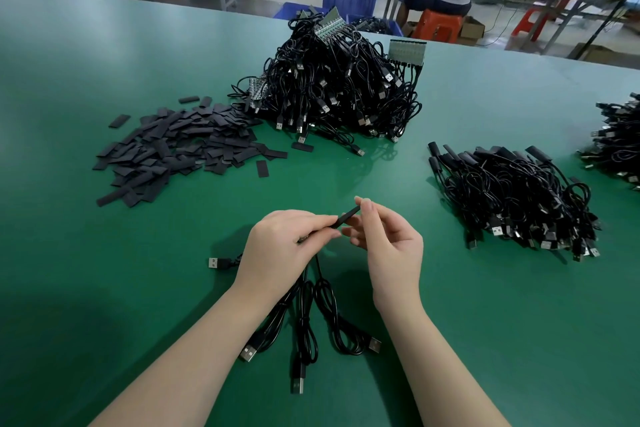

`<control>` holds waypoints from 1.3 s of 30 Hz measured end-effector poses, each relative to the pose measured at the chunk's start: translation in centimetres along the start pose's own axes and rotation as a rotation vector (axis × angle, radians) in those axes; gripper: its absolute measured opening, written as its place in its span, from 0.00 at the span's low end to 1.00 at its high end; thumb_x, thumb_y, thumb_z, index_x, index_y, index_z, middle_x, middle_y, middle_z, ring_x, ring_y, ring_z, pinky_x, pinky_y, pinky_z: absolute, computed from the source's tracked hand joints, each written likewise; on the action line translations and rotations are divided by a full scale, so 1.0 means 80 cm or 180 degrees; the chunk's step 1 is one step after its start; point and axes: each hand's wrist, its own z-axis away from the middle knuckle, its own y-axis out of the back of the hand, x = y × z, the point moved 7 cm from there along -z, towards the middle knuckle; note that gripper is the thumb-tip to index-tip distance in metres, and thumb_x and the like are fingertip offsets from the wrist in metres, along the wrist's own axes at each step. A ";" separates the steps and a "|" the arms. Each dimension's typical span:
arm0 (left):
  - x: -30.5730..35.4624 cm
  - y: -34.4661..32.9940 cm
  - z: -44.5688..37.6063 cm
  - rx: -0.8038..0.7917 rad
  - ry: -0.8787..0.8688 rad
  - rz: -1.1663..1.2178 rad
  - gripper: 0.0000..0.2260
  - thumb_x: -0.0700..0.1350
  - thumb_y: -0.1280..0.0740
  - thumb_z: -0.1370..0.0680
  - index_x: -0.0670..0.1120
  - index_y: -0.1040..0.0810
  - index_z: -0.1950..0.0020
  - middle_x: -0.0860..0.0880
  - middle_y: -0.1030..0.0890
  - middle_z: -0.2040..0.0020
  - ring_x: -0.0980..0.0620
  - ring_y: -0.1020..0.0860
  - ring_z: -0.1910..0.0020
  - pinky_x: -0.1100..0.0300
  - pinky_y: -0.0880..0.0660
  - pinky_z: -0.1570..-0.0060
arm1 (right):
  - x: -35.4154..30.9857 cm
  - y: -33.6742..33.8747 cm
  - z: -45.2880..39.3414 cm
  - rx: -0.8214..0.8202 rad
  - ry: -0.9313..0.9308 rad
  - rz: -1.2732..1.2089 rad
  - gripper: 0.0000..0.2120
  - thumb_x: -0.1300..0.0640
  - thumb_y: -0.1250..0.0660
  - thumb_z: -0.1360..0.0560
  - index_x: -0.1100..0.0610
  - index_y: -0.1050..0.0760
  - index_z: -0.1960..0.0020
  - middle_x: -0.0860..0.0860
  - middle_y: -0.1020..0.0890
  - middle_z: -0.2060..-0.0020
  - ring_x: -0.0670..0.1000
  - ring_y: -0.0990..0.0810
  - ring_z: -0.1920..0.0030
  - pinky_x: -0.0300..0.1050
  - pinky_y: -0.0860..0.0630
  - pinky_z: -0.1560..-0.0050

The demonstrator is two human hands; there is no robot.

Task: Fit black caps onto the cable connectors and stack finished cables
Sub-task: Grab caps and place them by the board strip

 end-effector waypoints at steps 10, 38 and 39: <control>-0.009 0.002 0.001 0.0042 0.0178 0.0065 0.09 0.47 0.27 0.28 0.50 0.14 0.50 0.62 0.17 0.56 0.62 0.20 0.54 0.59 0.23 0.54 | 0.005 -0.007 0.002 -0.0234 0.0172 0.0555 0.14 0.58 0.28 0.24 0.42 0.20 0.43 0.48 0.13 0.60 0.52 0.15 0.58 0.38 0.20 0.56; -0.014 -0.002 -0.001 -0.0185 0.0371 -0.0388 0.16 0.48 0.26 0.26 0.52 0.18 0.38 0.56 0.17 0.43 0.57 0.21 0.43 0.55 0.25 0.41 | 0.011 -0.005 -0.008 -0.0144 -0.0064 0.0420 0.07 0.59 0.28 0.24 0.50 0.15 0.59 0.47 0.13 0.58 0.42 0.15 0.54 0.35 0.21 0.52; -0.016 0.000 -0.001 -0.0121 0.0382 -0.0366 0.19 0.51 0.26 0.26 0.52 0.20 0.35 0.55 0.19 0.40 0.58 0.23 0.39 0.58 0.29 0.37 | 0.002 0.004 -0.014 0.0063 -0.0035 0.0200 0.06 0.59 0.28 0.24 0.52 0.15 0.58 0.48 0.13 0.58 0.44 0.15 0.53 0.37 0.20 0.51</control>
